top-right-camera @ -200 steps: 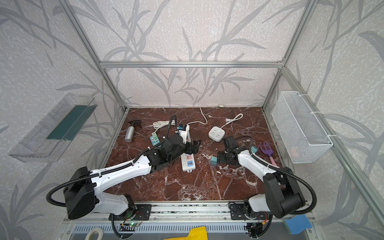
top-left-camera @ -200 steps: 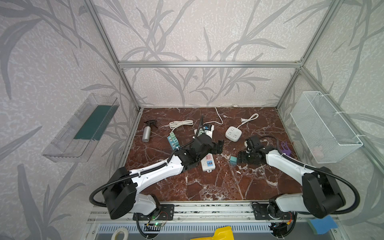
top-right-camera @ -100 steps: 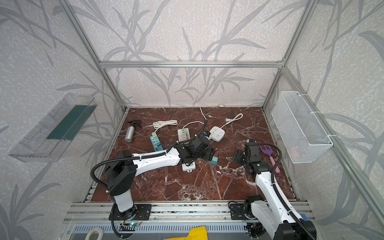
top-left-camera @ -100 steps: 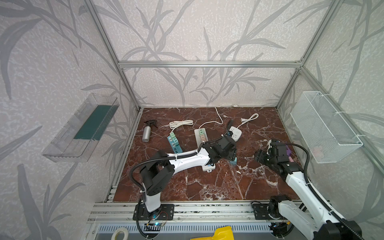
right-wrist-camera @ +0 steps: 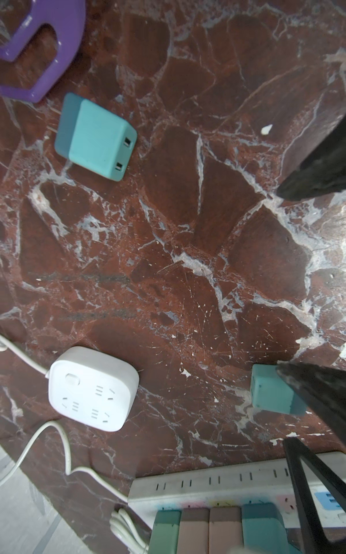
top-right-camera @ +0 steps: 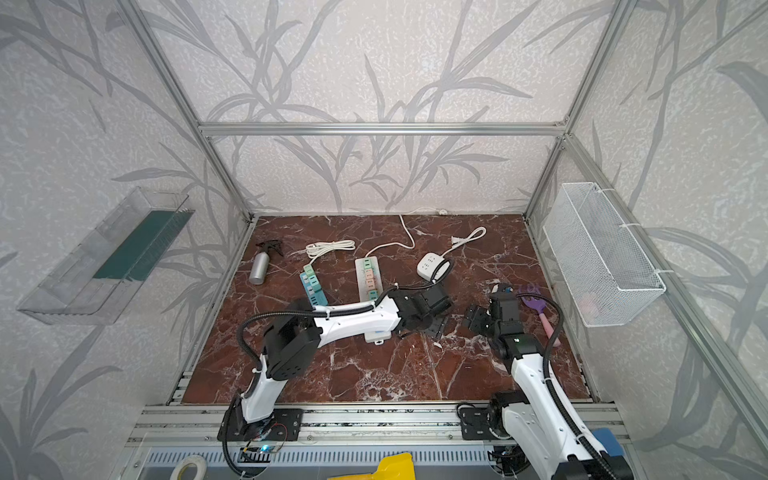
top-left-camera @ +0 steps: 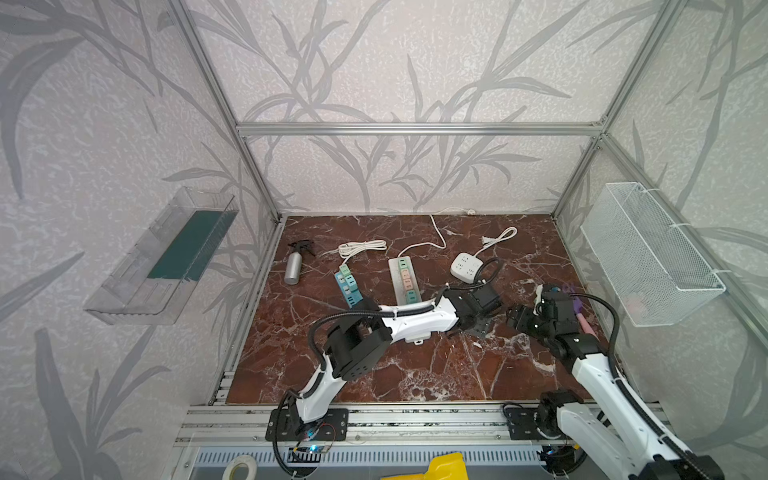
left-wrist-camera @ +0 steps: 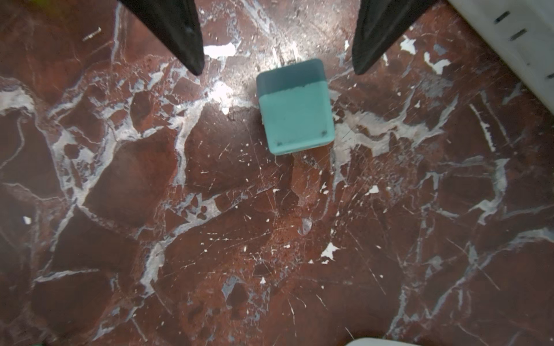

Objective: Insert the plug

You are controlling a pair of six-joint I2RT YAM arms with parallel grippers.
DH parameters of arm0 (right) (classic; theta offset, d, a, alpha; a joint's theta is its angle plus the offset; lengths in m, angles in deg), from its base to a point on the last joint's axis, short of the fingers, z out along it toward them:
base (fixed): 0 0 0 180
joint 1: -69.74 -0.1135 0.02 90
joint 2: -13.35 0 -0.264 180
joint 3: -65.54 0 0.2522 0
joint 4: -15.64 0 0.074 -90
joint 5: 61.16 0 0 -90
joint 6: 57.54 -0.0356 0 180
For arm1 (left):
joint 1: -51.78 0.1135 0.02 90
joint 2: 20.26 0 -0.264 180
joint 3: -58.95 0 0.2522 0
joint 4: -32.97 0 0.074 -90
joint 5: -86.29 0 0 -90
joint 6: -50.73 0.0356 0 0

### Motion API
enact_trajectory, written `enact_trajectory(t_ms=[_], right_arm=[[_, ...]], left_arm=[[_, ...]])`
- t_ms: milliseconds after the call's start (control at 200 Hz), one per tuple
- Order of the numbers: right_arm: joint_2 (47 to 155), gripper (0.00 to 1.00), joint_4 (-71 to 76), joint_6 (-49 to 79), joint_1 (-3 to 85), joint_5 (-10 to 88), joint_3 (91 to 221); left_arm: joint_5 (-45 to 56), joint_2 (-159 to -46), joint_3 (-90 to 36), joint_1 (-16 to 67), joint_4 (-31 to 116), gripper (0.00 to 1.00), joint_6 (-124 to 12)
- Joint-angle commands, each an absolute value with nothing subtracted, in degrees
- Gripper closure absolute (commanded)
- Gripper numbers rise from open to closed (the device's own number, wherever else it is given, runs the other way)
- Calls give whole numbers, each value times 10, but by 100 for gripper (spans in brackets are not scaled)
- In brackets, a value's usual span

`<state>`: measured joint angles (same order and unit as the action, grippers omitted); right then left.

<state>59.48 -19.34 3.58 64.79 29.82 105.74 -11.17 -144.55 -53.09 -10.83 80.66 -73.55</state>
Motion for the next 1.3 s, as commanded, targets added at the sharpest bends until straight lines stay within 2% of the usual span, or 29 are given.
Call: enact_trajectory(t_ms=[0,155,435,505,595,715,775,825,960,1135,1225,1255,1295], right_arm=[[576,16,-193,36,650,303,1048],[580,16,-199,36,650,309,1049],[564,16,-194,35,650,310,1044],[562,16,-191,34,650,312,1042],[555,16,-187,35,650,320,1041],[562,18,-175,42,650,338,1036],[590,20,-162,41,650,367,1042],[620,23,-157,51,650,401,1056],[671,41,-154,53,642,488,1100],[667,63,-177,40,558,538,1155],[678,63,-210,59,466,489,1198],[687,58,-217,59,441,480,1213],[701,48,-219,56,417,487,1229]], left_arm=[[-139,-1479,-571,-109,879,23,-741],[-149,-1513,-597,-109,892,30,-728],[-181,-1522,-584,-108,894,60,-699],[-151,-1511,-576,-109,885,73,-674],[-121,-1450,-508,-110,826,81,-649],[-126,-1301,-348,-109,667,87,-603],[-130,-1223,-260,-109,571,100,-574],[-131,-1161,-187,-111,484,100,-543],[-174,-1026,20,-115,241,100,-462],[-222,-983,256,-114,-170,100,-352],[-224,-987,283,-114,-208,100,-320],[-221,-989,283,-114,-206,100,-315],[-218,-993,284,-114,-209,100,-312]])
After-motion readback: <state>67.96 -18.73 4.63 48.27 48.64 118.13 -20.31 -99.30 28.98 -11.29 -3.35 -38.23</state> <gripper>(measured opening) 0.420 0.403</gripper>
